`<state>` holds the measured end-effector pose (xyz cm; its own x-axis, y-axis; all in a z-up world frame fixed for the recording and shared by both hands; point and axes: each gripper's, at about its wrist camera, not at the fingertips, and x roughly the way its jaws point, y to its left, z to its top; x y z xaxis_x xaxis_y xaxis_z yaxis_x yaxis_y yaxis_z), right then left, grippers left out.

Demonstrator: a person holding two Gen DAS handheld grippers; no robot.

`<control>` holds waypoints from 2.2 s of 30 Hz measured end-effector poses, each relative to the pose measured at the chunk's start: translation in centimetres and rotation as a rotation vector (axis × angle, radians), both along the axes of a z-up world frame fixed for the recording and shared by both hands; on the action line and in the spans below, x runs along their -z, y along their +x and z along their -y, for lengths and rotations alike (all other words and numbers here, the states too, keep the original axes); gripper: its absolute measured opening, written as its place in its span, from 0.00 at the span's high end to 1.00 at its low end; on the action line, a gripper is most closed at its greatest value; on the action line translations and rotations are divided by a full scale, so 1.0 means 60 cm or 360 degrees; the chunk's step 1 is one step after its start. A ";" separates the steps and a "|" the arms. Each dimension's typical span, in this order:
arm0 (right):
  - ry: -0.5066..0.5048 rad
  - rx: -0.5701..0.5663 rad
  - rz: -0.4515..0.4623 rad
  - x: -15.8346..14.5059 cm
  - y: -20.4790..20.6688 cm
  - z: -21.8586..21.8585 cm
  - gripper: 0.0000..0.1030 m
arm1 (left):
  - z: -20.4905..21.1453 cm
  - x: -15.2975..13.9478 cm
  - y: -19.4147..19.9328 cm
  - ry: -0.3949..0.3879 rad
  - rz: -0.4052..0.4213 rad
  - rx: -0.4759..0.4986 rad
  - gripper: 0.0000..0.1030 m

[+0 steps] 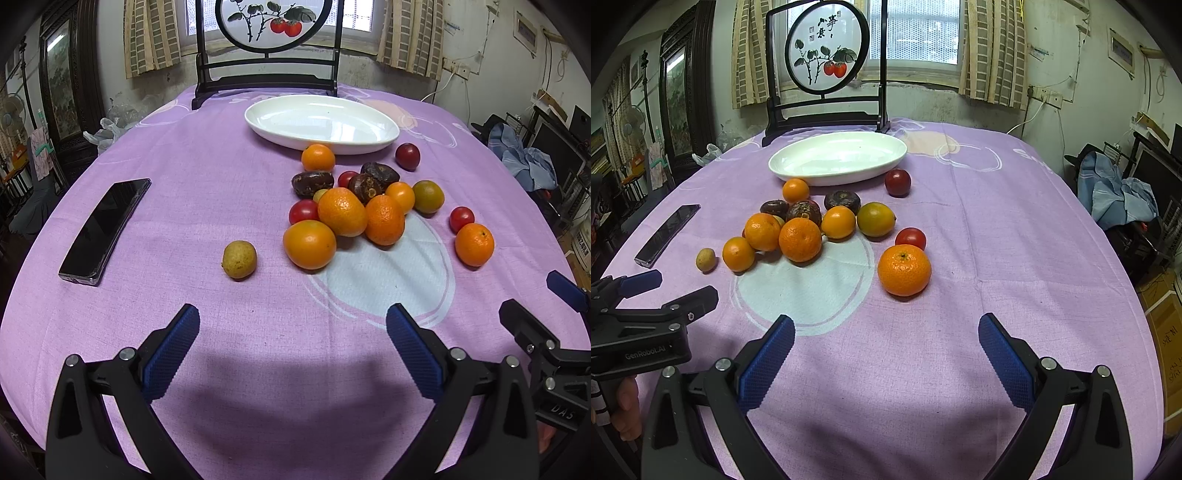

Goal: Organize fruits

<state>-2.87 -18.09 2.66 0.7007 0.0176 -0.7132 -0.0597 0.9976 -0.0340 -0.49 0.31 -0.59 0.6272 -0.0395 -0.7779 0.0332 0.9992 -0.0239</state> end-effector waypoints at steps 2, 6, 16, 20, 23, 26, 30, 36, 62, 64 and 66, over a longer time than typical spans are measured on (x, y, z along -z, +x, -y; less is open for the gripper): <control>0.0000 0.0000 -0.0002 -0.001 0.001 0.000 0.03 | 0.000 0.002 0.000 0.0003 -0.0003 0.0001 0.04; -0.0010 0.0001 -0.0007 0.003 -0.001 0.000 0.03 | -0.002 0.004 0.002 0.0012 -0.0010 0.0019 0.04; 0.0065 0.0007 -0.0064 0.017 0.000 0.029 0.03 | -0.068 0.025 0.020 -0.0031 -0.0074 0.0104 0.04; 0.0081 -0.0010 -0.0070 0.018 0.003 0.033 0.03 | -0.076 0.035 0.039 -0.0038 -0.0102 0.0118 0.10; 0.0077 -0.0012 -0.0069 0.016 0.006 0.039 0.03 | -0.076 0.044 0.062 -0.0049 -0.0170 0.0157 0.30; 0.0089 -0.0002 -0.0070 0.015 0.009 0.045 0.03 | -0.076 0.050 0.080 -0.0046 -0.0195 0.0146 0.31; 0.0073 0.0015 -0.0088 0.019 0.015 0.051 0.03 | -0.070 0.049 0.096 -0.0020 -0.0186 0.0166 0.46; 0.0000 0.0046 -0.0146 0.026 0.032 0.057 0.03 | -0.079 0.045 0.111 -0.0059 -0.0194 0.0145 0.75; -0.0088 -0.0013 -0.0335 0.070 0.153 0.011 0.56 | -0.082 0.026 0.084 -0.0126 -0.0150 0.0216 0.75; -0.0093 -0.0006 -0.0332 0.069 0.152 0.009 0.56 | -0.082 0.025 0.084 -0.0120 -0.0148 0.0217 0.75; -0.0093 0.0006 -0.0312 0.064 0.147 0.010 0.57 | -0.082 0.025 0.084 -0.0115 -0.0140 0.0221 0.75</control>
